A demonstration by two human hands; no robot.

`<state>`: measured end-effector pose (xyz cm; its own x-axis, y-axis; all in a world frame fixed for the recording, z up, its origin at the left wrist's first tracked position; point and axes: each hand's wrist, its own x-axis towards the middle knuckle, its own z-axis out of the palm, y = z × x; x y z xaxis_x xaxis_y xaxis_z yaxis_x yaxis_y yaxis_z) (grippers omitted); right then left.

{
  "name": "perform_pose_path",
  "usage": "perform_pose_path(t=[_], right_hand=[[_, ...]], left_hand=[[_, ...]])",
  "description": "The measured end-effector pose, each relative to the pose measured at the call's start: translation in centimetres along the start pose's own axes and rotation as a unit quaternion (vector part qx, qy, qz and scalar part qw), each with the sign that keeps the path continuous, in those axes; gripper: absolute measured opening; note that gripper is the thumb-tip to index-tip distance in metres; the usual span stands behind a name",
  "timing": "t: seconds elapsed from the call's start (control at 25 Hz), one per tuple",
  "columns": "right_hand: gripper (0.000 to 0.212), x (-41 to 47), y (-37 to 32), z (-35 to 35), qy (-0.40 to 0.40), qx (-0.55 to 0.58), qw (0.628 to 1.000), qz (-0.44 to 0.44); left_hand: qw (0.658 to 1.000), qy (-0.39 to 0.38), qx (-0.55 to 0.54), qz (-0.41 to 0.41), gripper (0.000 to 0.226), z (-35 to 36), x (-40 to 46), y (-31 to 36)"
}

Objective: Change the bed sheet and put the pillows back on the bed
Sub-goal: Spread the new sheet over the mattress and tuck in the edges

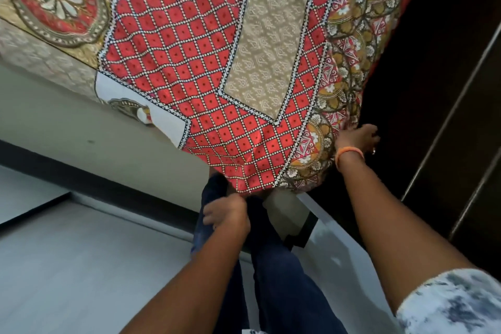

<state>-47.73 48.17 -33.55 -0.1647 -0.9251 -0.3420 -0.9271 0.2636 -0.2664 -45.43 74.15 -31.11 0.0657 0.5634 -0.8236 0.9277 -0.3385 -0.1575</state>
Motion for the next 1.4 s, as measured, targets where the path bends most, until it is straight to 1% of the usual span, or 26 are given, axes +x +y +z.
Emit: perform_pose_path(t=[0.04,0.08,0.12,0.16,0.2,0.24,0.28,0.36,0.4,0.44,0.52,0.6,0.64,0.72,0.8,0.92,1.0,1.08,1.12,1.16,1.2,1.24,1.28,1.32,1.36,1.4], right_hand=[[0.039,-0.4,0.8,-0.3,0.016,0.039,0.999,-0.009],[0.041,-1.2,1.7,-0.5,0.005,0.080,0.997,-0.017],[0.047,-2.4,2.8,-0.4,-0.049,0.130,0.990,-0.010],[0.054,-3.9,3.7,0.0,-0.143,0.186,0.972,0.016],[0.061,-5.2,4.5,0.4,-0.238,0.238,0.940,0.053],[0.065,-5.8,5.3,0.8,-0.301,0.285,0.906,0.091],[0.068,-5.8,5.7,1.2,-0.335,0.327,0.874,0.129],[0.066,-4.5,6.2,1.5,-0.353,0.405,0.814,0.223],[0.062,-3.7,6.6,1.7,-0.345,0.411,0.805,0.253],[0.059,-3.0,7.1,1.7,-0.340,0.397,0.811,0.265],[0.054,-2.3,7.5,1.8,-0.345,0.351,0.829,0.266],[0.045,-2.2,7.5,1.9,-0.347,0.327,0.844,0.247],[0.039,-2.0,7.5,1.8,-0.332,0.301,0.866,0.223],[0.028,-2.1,8.1,1.3,-0.255,0.179,0.940,0.140],[0.023,-3.1,8.7,0.3,-0.172,0.063,0.980,0.076],[0.015,-4.9,8.2,-2.0,-0.096,-0.011,0.995,0.026],[0.023,-5.4,7.7,-3.8,-0.047,-0.039,0.998,-0.015],[0.031,-6.8,6.9,-5.5,0.016,-0.011,1.000,-0.018],[0.033,-7.9,6.7,-6.1,0.056,0.010,0.998,-0.037],[0.035,-9.2,6.6,-6.3,0.096,0.024,0.993,-0.068],[0.035,-10.5,6.8,-6.3,0.120,0.050,0.987,-0.099],[0.033,-11.6,7.1,-5.8,0.114,0.089,0.982,-0.118],[0.032,-12.5,7.5,-5.0,0.067,0.143,0.982,-0.100],[0.033,-12.8,7.9,-3.9,-0.012,0.197,0.979,-0.044],[0.034,-12.7,8.3,-2.6,-0.102,0.244,0.964,0.034],[0.037,-12.3,8.7,-1.4,-0.177,0.282,0.937,0.107]], left_hand=[[0.998,-0.024,-0.057,-0.021,0.042,-0.1,-0.4,-0.4],[0.990,-0.085,-0.109,0.005,0.031,0.2,-1.3,-0.5],[0.976,-0.166,-0.138,0.030,0.021,0.7,-2.7,-0.5],[0.957,-0.238,-0.161,0.041,0.019,1.3,-4.2,-0.4],[0.939,-0.284,-0.188,0.043,0.019,1.9,-5.6,0.3],[0.934,-0.291,-0.205,0.035,0.021,2.9,-6.7,1.2],[0.938,-0.278,-0.203,0.033,0.022,3.9,-7.5,2.1],[0.951,-0.235,-0.197,0.034,0.019,5.4,-8.2,2.7],[0.957,-0.224,-0.180,0.043,0.017,5.8,-8.1,2.0],[0.961,-0.216,-0.160,0.065,0.011,5.9,-7.7,0.8],[0.968,-0.205,-0.079,0.121,0.025,5.7,-7.2,-1.5],[0.969,-0.196,-0.022,0.147,0.034,5.7,-6.0,-2.6],[0.971,-0.193,-0.009,0.139,0.034,6.1,-5.6,-2.5],[0.977,-0.176,0.061,0.104,0.026,6.3,-5.4,-2.0],[0.970,-0.173,0.154,0.079,0.016,6.2,-5.5,-1.5],[0.941,-0.171,0.264,0.126,0.018,5.5,-4.3,-0.6],[0.925,-0.179,0.294,0.162,0.018,5.4,-4.4,-0.2],[0.912,-0.195,0.326,0.157,0.017,5.3,-5.0,-0.1],[0.884,-0.209,0.382,0.171,0.017,5.2,-5.8,0.0],[0.818,-0.231,0.486,0.202,0.018,5.1,-6.7,0.1],[0.720,-0.252,0.598,0.245,0.021,5.0,-7.4,0.3],[0.615,-0.247,0.682,0.309,0.022,4.7,-8.0,0.6],[0.520,-0.217,0.723,0.400,0.020,4.4,-8.8,1.3],[0.430,-0.158,0.722,0.518,0.015,4.2,-9.4,2.2],[0.344,-0.100,0.688,0.632,0.011,4.2,-9.7,3.3],[0.265,-0.055,0.642,0.718,0.014,4.5,-10.0,4.4]])
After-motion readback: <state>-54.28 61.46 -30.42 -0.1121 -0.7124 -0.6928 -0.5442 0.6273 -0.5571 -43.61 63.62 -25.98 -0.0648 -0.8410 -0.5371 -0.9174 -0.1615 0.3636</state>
